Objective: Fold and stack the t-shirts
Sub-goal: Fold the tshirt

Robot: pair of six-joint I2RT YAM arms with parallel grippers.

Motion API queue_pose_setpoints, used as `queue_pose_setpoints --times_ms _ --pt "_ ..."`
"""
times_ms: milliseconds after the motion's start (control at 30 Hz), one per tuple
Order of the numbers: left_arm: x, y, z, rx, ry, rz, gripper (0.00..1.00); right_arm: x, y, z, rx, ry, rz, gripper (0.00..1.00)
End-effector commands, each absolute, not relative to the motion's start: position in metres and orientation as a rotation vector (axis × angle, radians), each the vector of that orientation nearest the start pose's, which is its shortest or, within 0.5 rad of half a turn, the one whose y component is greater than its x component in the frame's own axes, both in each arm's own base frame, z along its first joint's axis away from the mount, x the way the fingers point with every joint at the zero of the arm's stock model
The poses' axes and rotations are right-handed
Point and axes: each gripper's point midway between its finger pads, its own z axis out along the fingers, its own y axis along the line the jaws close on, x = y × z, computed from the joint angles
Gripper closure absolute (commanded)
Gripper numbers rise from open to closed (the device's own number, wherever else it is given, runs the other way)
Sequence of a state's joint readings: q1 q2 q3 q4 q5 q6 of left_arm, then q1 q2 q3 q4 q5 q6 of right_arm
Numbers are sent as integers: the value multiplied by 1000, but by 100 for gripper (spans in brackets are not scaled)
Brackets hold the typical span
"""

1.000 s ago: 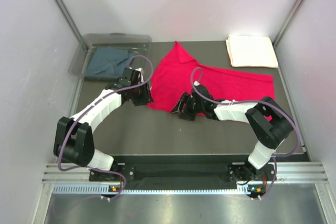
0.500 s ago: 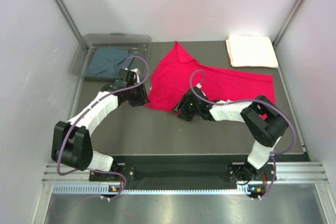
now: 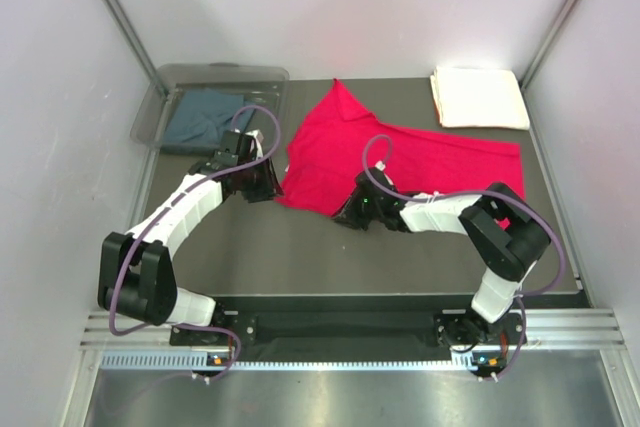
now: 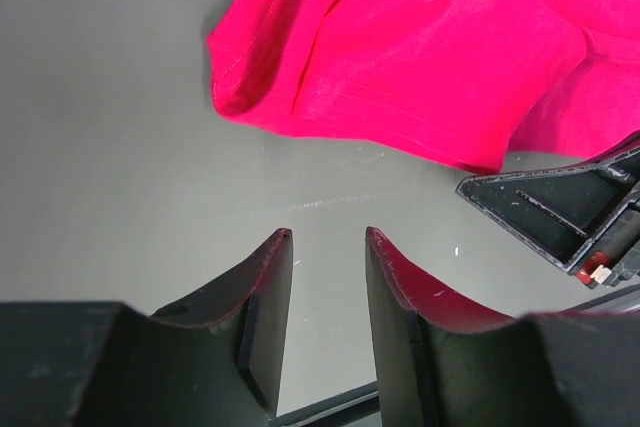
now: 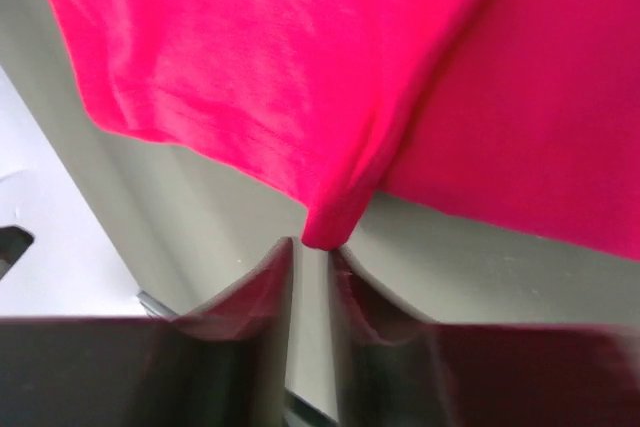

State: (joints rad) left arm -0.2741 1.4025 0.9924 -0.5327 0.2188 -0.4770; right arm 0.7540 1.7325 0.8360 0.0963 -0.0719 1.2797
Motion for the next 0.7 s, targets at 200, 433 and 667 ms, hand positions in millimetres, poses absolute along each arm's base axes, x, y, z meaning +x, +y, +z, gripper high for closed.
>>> queue_pose_setpoints --times_ms 200,433,667 --pt "304 -143 117 -179 2563 -581 60 318 340 93 646 2386 1123 100" --pt "306 -144 116 -202 2562 -594 61 355 329 102 679 2324 1156 100" --pt "302 -147 112 -220 2578 -619 58 346 320 108 579 2408 1109 73"
